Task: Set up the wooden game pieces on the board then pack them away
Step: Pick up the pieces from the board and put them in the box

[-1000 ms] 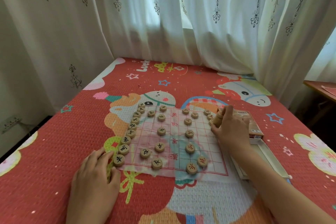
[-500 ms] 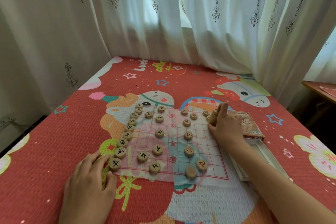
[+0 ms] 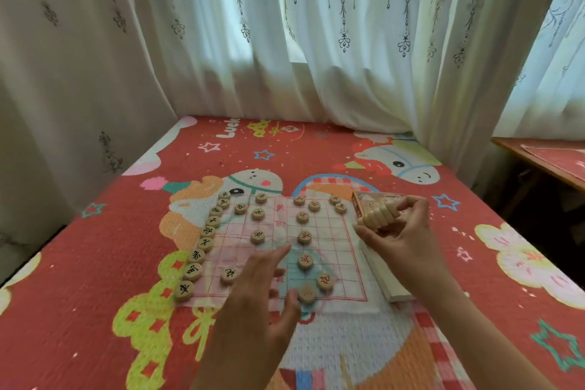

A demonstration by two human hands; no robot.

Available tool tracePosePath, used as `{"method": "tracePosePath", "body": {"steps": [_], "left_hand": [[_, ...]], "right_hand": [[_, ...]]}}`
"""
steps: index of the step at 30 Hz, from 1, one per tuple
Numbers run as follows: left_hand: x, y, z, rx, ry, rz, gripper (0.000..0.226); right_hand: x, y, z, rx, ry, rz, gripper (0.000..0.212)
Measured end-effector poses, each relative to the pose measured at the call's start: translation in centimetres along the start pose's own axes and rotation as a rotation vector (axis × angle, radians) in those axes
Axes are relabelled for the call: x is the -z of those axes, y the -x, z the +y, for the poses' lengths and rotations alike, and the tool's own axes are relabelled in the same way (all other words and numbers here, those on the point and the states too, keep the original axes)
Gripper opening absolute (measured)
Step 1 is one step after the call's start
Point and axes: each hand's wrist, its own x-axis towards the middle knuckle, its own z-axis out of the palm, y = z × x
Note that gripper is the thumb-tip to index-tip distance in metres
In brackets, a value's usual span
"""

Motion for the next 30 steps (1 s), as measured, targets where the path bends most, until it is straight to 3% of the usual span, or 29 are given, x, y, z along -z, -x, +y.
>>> {"method": "tracePosePath", "body": {"steps": [5,9,16,20,26,30], "left_hand": [[-4.2,-2.5,3.0,-0.095,0.040,-0.150,0.064],[-5.4,-2.7,2.7,-0.146,-0.044,-0.141,0.052],[-6.4,-1.0,0.9,-0.224,-0.058,-0.118,0.048],[-6.7,-1.2,0.8,-0.246,-0.033,-0.100,0.052],[-6.9,-1.0,0.6,-0.248,-0.018,-0.087,0.057],[-6.9,-1.0,0.6,-0.233,-0.006,-0.065,0.059]], "right_hand": [[-0.1,1.9,-1.4,0.080,0.123,0.063,0.061],[-1.0,-2.8,0.3,0.234,0.385,0.141,0.058],[-4.7,-11.1,5.2,0.261,0.648,0.003,0.054],[-5.7,-11.8,7.2,0.166,0.793,-0.074,0.045],[-6.2,-11.5,7.7,0.136,0.839,-0.050,0.057],[-6.6,-11.5,8.1,0.147,0.742,-0.034,0.058]]}}
